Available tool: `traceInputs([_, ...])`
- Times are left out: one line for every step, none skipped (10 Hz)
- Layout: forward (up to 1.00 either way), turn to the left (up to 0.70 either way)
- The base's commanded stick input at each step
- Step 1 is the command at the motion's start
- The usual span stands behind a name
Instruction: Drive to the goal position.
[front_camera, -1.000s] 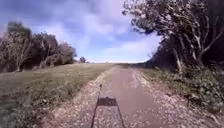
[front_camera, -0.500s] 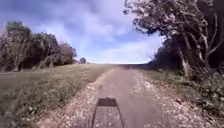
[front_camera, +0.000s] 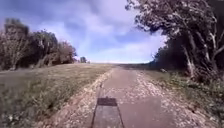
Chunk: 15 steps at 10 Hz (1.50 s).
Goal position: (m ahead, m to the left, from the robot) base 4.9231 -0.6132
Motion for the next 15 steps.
traceInputs([0.7, -0.14])
traceInputs([0.7, -0.14])
traceInputs([0.7, -0.14])
traceInputs([0.7, -0.14])
traceInputs([0.7, -0.14])
traceInputs([0.7, -0.14])
traceInputs([0.7, -0.14])
traceInputs([0.7, -0.14])
traceInputs([0.7, -0.14])
traceInputs([0.7, -0.14])
traceInputs([0.7, -0.14])
traceInputs([0.7, -0.14])
traceInputs([0.7, -0.14])
traceInputs([0.7, -0.14])
traceInputs([0.7, -0.14])
